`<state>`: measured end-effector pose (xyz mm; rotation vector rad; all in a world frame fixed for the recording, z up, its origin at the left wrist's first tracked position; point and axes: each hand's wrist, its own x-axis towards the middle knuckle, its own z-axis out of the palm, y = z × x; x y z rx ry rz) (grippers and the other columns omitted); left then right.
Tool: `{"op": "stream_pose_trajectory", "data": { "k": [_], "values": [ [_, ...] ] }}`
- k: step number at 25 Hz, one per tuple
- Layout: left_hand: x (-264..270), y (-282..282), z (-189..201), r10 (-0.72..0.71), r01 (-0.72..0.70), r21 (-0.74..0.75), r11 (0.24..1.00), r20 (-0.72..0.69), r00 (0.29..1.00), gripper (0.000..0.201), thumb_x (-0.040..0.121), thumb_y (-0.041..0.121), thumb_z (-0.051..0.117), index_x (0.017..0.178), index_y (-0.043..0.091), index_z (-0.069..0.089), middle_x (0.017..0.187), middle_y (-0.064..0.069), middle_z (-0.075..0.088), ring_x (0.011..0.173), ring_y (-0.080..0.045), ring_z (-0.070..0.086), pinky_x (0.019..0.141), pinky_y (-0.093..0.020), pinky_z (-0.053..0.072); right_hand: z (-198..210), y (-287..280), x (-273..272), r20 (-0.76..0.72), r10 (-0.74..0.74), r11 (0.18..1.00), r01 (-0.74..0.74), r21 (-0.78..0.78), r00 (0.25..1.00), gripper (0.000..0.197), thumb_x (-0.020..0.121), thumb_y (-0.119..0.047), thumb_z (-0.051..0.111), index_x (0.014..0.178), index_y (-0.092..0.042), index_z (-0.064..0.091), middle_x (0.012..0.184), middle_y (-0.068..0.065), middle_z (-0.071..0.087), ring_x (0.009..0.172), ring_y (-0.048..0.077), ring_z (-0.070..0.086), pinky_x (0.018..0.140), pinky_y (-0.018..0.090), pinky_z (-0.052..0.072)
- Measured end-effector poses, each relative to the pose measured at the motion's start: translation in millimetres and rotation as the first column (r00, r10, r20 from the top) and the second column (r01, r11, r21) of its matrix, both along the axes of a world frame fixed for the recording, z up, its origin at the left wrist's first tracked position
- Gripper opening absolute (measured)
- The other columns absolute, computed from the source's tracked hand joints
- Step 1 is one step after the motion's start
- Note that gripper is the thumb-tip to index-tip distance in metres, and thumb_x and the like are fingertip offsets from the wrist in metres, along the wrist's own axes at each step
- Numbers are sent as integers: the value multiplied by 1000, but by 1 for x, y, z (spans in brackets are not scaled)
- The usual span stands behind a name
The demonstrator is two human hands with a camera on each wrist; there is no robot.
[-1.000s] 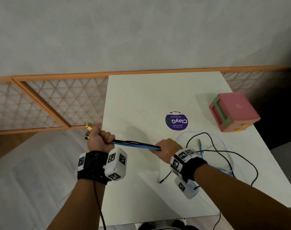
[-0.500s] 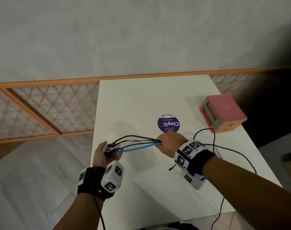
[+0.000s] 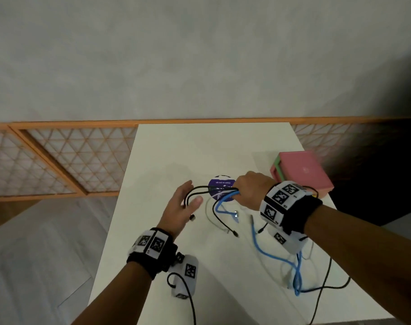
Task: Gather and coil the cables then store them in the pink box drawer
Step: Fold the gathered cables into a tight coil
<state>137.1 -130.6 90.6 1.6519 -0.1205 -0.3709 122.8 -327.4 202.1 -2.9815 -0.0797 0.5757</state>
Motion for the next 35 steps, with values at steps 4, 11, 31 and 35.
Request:
{"op": "stream_pose_trajectory", "data": {
  "k": [4,11,31,35],
  "values": [
    [-2,-37,-2,-94,91,42,995,86,992,88,53,43,83,130,25,46,122,16,58,115,3,54,93,-22,47,11,-19,3,8,14,1000,-14,1,1000,22,87,-31,47,85,-14,60,65,-3,42,71,25,50,53,25,34],
    [-6,-66,1,58,-61,-89,994,-44,997,22,88,24,65,66,21,62,62,5,66,85,-31,69,78,-31,53,36,-31,20,50,-11,994,6,113,999,37,91,-28,46,56,-16,45,57,-1,44,52,13,41,47,23,30],
    [33,-45,37,-242,191,210,959,254,936,51,77,29,76,122,25,51,112,10,61,93,14,56,83,-11,42,30,9,33,-37,43,979,-50,-197,998,28,87,-19,47,60,-13,44,62,0,41,53,17,42,47,24,29],
    [27,-47,27,-174,172,29,985,116,978,19,87,38,57,75,23,62,53,9,57,54,-13,58,72,-42,52,40,4,37,21,-2,995,4,-101,1000,33,87,-23,46,55,-18,43,61,-1,45,54,16,45,47,23,32]
  ]
}}
